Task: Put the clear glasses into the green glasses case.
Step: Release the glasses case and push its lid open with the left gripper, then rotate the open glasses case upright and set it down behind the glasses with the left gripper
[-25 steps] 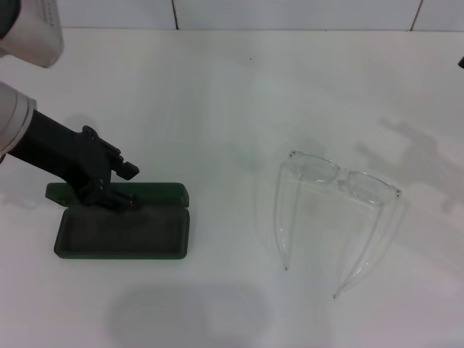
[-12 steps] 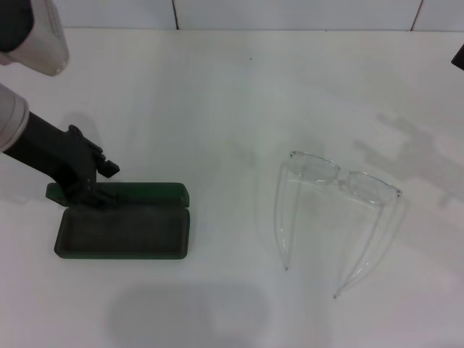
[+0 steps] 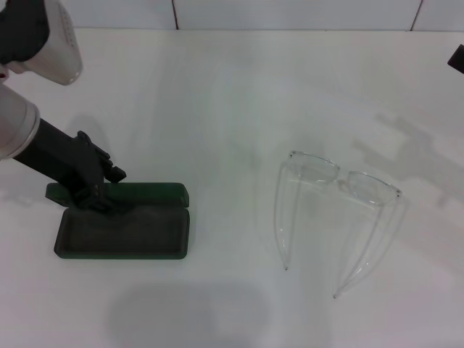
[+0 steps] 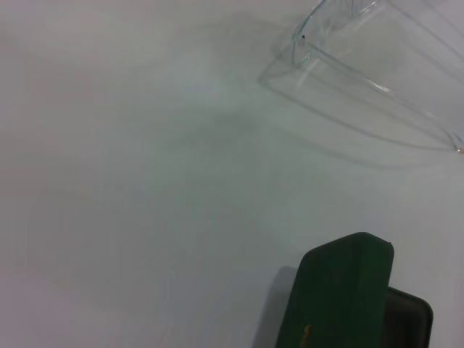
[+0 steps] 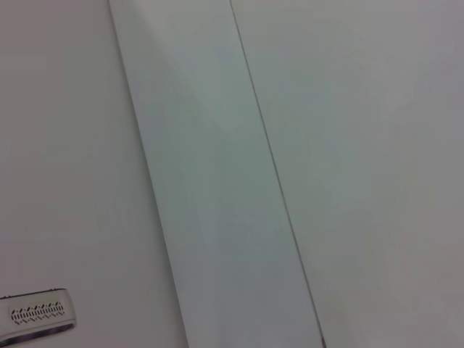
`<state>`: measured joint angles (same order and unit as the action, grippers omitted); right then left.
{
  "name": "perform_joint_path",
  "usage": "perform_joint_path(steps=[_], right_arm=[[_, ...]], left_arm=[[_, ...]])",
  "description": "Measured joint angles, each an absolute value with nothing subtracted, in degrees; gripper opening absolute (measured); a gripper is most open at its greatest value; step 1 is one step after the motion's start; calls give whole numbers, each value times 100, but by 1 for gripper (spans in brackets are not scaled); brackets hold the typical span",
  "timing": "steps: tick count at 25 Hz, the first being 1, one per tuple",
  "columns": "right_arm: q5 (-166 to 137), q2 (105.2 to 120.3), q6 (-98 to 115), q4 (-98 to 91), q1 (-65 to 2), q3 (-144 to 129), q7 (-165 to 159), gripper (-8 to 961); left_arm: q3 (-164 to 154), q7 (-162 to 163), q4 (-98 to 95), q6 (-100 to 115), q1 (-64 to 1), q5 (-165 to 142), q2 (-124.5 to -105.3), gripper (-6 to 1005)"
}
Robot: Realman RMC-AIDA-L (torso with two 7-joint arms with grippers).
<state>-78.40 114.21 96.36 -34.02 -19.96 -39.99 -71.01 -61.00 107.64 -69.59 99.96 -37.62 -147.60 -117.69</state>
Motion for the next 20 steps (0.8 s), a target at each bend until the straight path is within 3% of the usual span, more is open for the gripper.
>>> perform_joint_path(steps=[13, 20], right_arm=[[-7840, 11443, 9642, -3307, -1955, -3999, -7072, 740], [-7839, 11408, 9675, -3118, -1978, -4001, -6947, 739]], left_arm=[[-6221, 10726, -6935, 9671, -3729, -15191, -11948, 411], [-6422, 10728, -7153, 9669, -3667, -15137, -11958, 311]])
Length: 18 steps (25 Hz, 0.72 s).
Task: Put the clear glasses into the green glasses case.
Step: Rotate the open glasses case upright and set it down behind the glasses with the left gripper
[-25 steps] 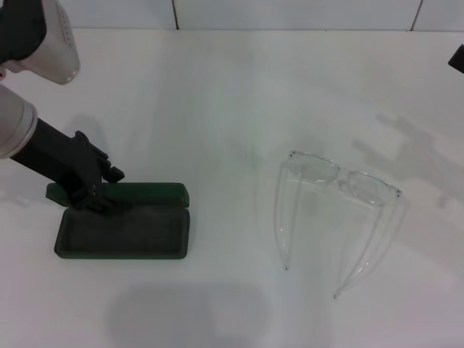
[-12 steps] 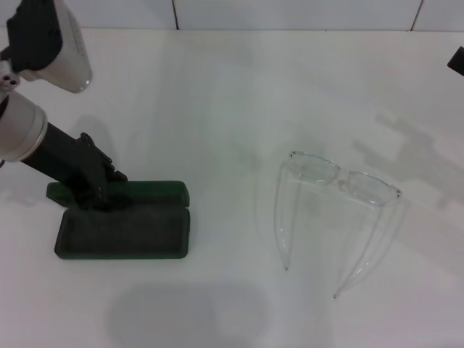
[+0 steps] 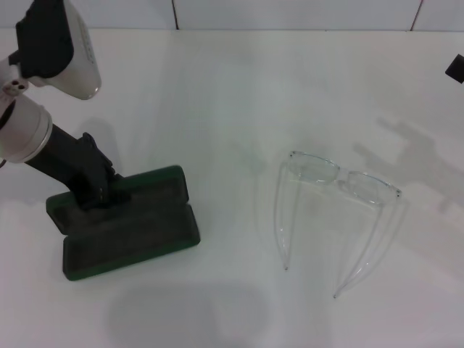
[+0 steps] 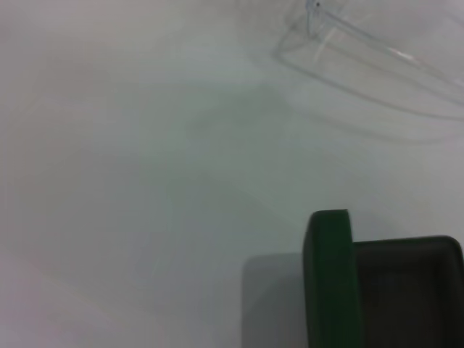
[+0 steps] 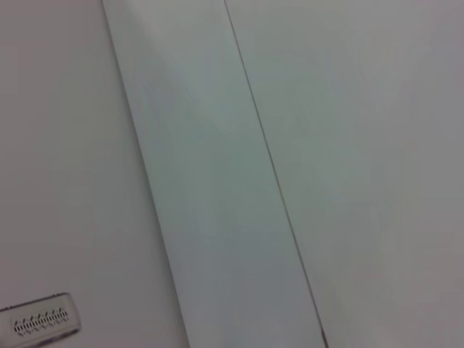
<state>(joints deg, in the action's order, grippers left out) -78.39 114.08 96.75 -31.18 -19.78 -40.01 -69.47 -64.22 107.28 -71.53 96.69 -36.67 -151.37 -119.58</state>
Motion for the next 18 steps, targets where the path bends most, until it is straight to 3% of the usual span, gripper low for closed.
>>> perform_joint_path(steps=[4, 11, 18], right_arm=[[-7839, 11408, 9675, -3117, -1943, -4008, -6944, 739], [-7839, 11374, 9631, -3136, -1812, -3969, -6930, 738], [-9000, 11178, 9611, -3570, -1932, -4020, -7615, 737]], left_arm=[[-6508, 10743, -7541, 9676, -3506, -14897, -11968, 234], [-6854, 10763, -8243, 9670, -3135, -14548, -11975, 194], [-7438, 10914, -8636, 9423, -2872, -14534, -11995, 194]])
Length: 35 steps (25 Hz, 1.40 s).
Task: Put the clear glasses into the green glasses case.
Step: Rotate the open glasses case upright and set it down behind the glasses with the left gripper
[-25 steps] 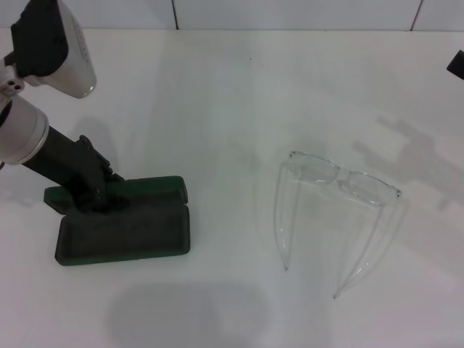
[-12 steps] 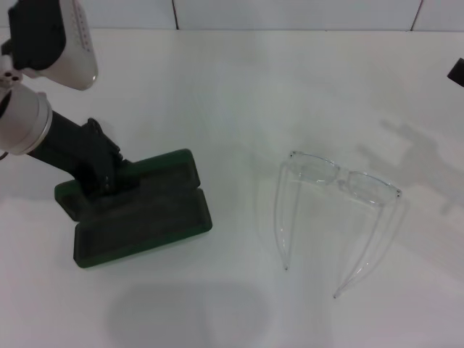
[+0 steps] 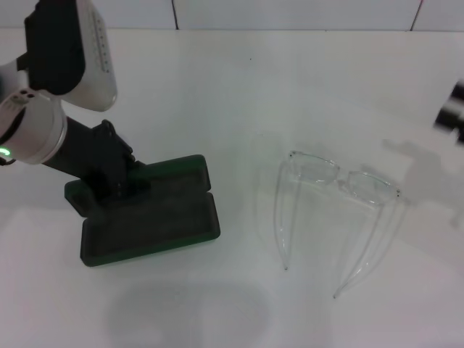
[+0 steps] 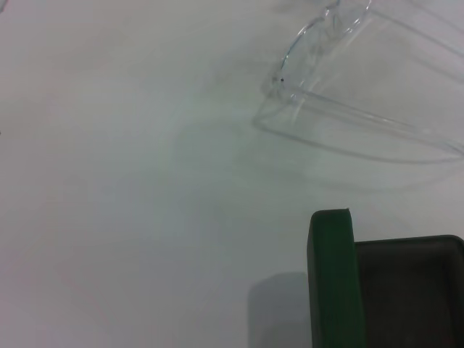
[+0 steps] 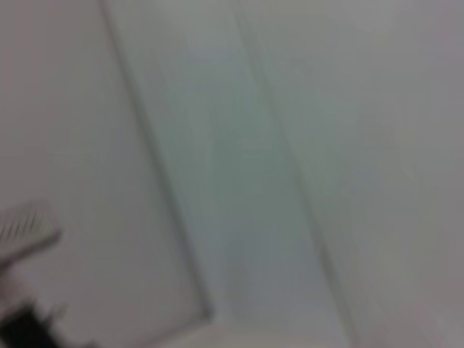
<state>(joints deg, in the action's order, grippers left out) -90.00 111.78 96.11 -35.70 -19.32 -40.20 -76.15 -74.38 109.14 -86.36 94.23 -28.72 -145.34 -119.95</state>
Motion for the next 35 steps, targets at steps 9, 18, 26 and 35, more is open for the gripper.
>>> perform_joint_path(steps=[9, 18, 26, 35], right_arm=[[-10657, 11338, 9697, -5100, -2558, -4458, -9052, 691], [-10635, 11479, 9955, -5462, -2505, -4471, -9154, 692], [-10608, 11490, 10428, -5360, -2071, -3850, -8955, 692], [-10678, 11483, 11168, -4832, -1757, -2540, -8296, 691]], left_arm=[[-7592, 10978, -8848, 9264, -2734, -14525, -12008, 193], [-8194, 11075, -9300, 8804, -2351, -14559, -12012, 193], [-8865, 11278, -9332, 8152, -2378, -14615, -12006, 194], [-9832, 12037, -8967, 7514, -2665, -15283, -11997, 193]])
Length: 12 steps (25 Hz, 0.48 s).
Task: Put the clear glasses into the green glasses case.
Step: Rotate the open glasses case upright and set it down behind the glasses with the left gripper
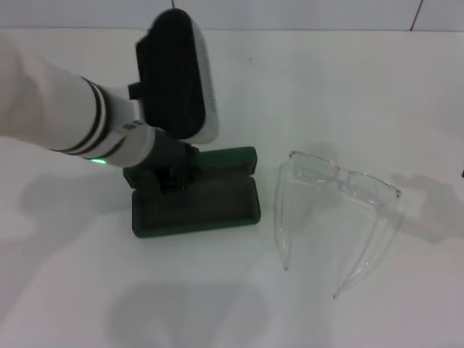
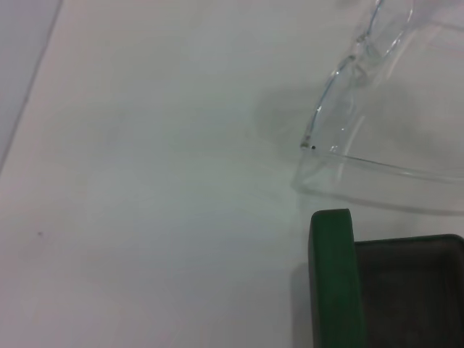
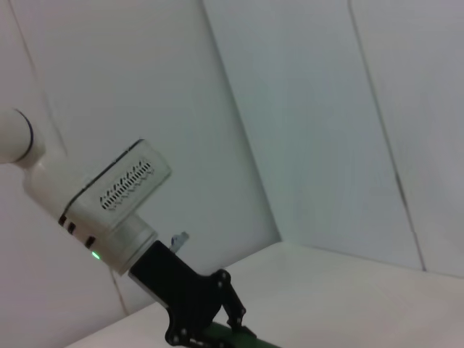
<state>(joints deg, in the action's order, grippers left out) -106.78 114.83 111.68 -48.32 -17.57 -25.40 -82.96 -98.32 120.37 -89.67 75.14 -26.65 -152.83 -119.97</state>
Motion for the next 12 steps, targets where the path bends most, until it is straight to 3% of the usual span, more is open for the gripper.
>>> perform_joint_path(steps=[12], right_arm=[[-10689, 11453, 11324, -4678, -1577, -2242, -8185, 692]], left_arm=[[-10211, 12484, -8521, 7270, -3121, -15133, -12015, 193]])
